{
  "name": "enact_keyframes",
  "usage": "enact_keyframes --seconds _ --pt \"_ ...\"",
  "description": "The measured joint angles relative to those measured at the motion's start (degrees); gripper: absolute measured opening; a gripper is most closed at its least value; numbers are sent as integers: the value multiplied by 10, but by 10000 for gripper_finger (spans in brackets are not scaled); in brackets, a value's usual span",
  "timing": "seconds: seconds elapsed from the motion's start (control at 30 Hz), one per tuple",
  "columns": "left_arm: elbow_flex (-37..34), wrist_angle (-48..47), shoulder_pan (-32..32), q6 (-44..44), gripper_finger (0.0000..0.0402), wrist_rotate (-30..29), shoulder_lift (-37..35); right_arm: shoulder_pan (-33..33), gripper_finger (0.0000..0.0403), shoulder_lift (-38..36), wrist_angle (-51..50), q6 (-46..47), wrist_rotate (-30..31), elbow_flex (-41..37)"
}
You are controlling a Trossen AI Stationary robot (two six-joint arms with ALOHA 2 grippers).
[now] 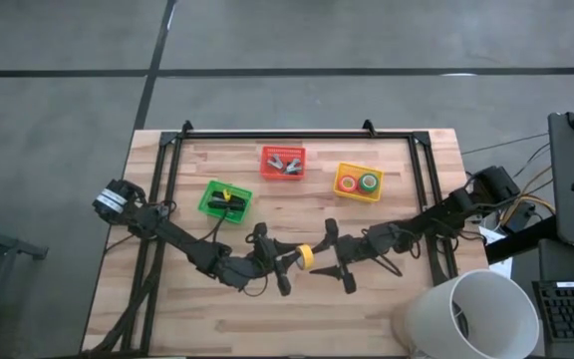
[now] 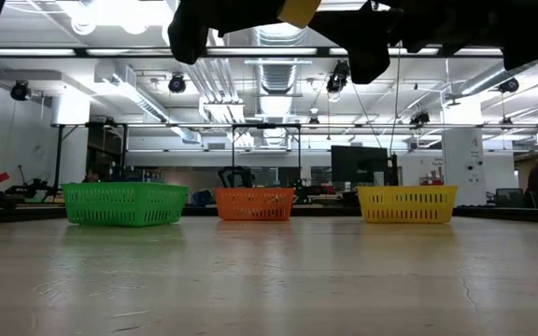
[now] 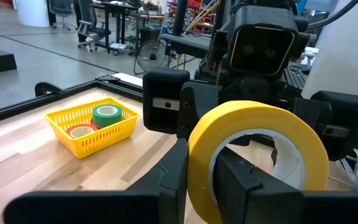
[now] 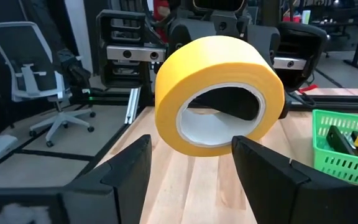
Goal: Pick and place Stapler, Stapler remover, tape
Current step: Put the yellow tape into the yellow basket
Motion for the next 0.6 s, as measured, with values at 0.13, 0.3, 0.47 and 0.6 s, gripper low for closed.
enact_keyframes --seconds 0.13,0.3,0.47,0.6 --pt "0 3 0 0 64 1 0 0 219 0 0 1 1 0" --pt "-1 7 0 1 65 2 0 0 221 0 13 3 2 0" --pt "-1 6 0 8 63 3 0 1 219 0 17 1 -2 0" --pt "-2 1 0 12 64 9 4 1 221 -4 35 3 -5 4"
